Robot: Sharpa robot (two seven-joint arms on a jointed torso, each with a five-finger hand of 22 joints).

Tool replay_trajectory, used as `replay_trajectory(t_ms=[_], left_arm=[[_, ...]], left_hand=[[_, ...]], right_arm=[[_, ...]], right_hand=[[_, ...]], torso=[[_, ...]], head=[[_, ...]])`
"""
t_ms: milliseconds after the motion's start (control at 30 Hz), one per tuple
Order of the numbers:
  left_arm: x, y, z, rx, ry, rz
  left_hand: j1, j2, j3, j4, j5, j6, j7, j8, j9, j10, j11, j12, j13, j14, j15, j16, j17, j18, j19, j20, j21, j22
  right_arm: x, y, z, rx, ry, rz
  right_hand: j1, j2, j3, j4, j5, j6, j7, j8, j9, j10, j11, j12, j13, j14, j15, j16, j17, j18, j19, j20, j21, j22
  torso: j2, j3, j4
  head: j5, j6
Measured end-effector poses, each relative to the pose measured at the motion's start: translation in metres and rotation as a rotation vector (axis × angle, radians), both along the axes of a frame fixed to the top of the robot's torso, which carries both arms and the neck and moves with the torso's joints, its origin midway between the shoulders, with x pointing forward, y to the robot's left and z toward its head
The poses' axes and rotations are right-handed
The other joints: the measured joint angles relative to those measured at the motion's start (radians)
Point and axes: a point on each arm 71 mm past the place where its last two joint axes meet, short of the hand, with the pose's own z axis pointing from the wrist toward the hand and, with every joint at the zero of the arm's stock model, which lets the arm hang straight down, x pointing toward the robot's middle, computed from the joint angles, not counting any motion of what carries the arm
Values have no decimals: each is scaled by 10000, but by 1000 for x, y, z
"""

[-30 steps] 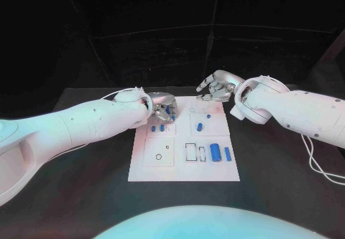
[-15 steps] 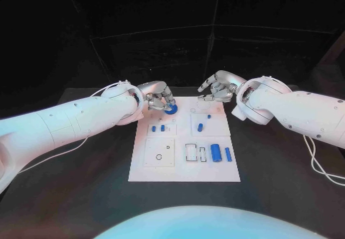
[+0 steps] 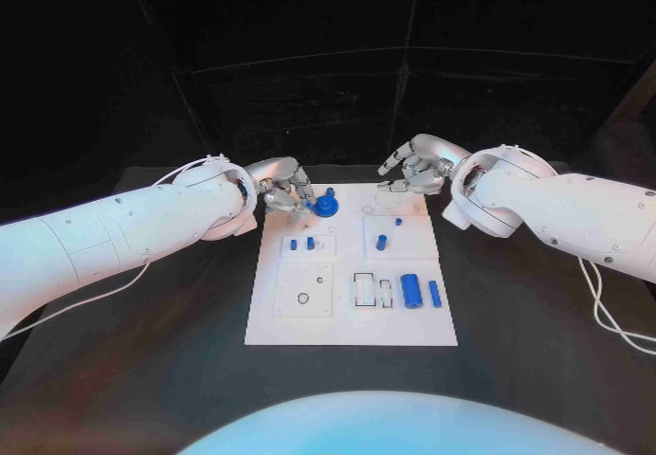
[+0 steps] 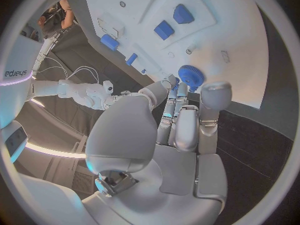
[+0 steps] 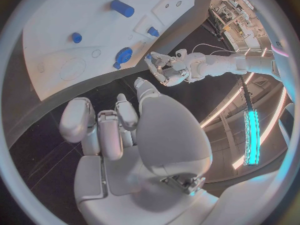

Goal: Assemble the parts on the task board

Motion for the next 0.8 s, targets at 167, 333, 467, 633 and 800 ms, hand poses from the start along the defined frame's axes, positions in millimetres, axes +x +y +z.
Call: replay_trajectory(t_ms=[167,333,467,633,800], left_arm=[[0,3,-7,202,287,31],[1,2,-11,385,457,-4],[2,4,-14,587,524,-43],[2,4,-16,789,599,-127],[1,3,-18,927,687,-201]], left_hand=[[0,0,0,0,0,0,0,-40,-2,0,0,-53,0,0,0,0,-20,-1,0,0,0,-1],[0,0,0,0,0,0,0,-40,-13,-1,1,-54,-1,0,0,0,-30,0,-1,1,0,-1],[0,0,-1,0,0,-1,0,-40,-14,-1,1,-54,-1,0,0,0,-33,0,-1,1,0,-2],[0,0,-1,0,0,-1,0,-40,-14,-1,1,-55,-2,0,0,0,-50,0,-1,1,0,-2],[0,0,-1,0,0,-1,-1,-40,-14,-1,1,-55,-2,0,0,0,-54,-1,-2,2,0,-2]], right_arm=[[0,0,-1,8,2,0],[0,1,-1,30,-23,6],[0,1,-1,44,-38,14],[0,1,-1,56,-57,14],[0,2,-1,62,-64,18]], right_hand=[[0,0,0,0,54,0,0,0,0,0,0,0,0,0,0,0,0,0,0,0,0,-11],[0,0,0,0,54,0,0,0,0,0,0,0,0,0,0,0,-1,0,0,0,0,-11],[0,0,0,0,54,0,0,0,0,0,0,0,-1,0,0,0,-1,-1,0,0,0,-11],[0,0,0,0,54,0,0,0,0,0,0,0,0,0,0,0,-2,0,0,0,0,-10],[0,0,0,0,54,0,0,0,0,0,0,0,-1,0,0,0,-2,0,0,0,0,-10]], torso=[[0,0,-15],[5,-1,-18],[5,-1,-19],[7,2,-19],[7,2,-19]], head=[[26,4],[27,-6],[35,-12],[35,-20],[40,-23]])
